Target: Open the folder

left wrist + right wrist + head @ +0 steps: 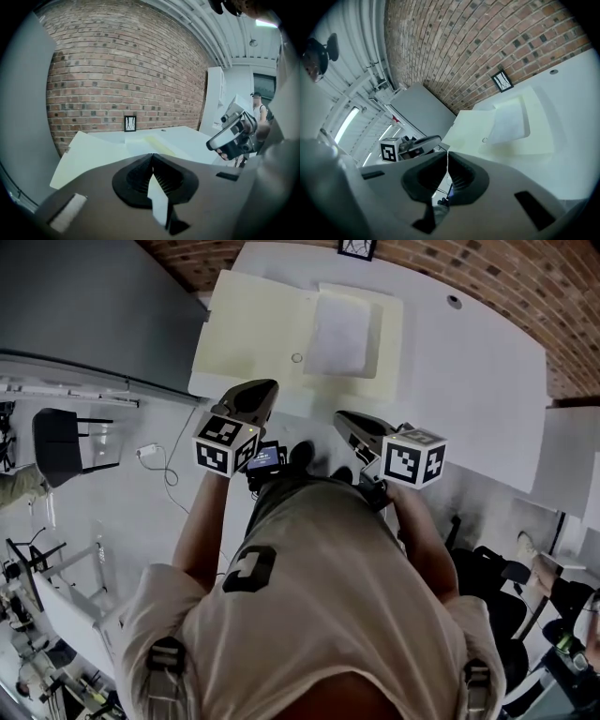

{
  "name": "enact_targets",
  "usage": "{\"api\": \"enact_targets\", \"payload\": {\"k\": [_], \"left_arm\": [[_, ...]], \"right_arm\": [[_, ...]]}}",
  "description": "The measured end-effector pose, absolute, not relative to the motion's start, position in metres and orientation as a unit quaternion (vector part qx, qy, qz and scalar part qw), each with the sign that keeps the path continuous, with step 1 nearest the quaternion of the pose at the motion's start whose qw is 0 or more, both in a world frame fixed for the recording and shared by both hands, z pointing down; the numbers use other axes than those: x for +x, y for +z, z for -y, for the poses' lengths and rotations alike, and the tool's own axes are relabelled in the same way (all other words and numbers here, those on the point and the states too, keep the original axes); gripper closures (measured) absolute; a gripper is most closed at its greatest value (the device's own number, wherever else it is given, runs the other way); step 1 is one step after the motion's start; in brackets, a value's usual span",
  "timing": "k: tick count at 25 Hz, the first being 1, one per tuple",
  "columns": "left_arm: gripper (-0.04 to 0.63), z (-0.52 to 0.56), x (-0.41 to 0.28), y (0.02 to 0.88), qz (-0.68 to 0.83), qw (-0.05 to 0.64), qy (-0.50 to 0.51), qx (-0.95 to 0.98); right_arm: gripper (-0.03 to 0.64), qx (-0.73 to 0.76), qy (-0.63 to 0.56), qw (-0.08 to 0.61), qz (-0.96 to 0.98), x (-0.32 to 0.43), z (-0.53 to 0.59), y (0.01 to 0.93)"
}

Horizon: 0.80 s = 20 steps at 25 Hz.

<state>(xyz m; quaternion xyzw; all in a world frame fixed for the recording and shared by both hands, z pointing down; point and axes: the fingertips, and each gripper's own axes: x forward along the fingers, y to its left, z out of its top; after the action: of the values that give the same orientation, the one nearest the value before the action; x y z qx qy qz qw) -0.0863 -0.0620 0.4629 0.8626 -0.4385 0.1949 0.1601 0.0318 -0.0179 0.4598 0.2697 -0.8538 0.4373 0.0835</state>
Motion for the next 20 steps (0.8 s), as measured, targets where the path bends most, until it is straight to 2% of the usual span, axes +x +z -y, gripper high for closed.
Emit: {"api": "enact_targets", "payload": {"k": [9,20], "left_arm": [[0.591,0.041,-0.062,0.467,0.419,0.146,0.205,0.873],[0.591,0.053,-0.067,0.461,0.412,0.135,0.197,0.879]], "right_arm": [[0.611,0.243,0.449,0.098,0.854,0.035,0.002,0.472],[0.611,0.246,0.446,0.101,0.855,0.023,0.007,0.465]]}}
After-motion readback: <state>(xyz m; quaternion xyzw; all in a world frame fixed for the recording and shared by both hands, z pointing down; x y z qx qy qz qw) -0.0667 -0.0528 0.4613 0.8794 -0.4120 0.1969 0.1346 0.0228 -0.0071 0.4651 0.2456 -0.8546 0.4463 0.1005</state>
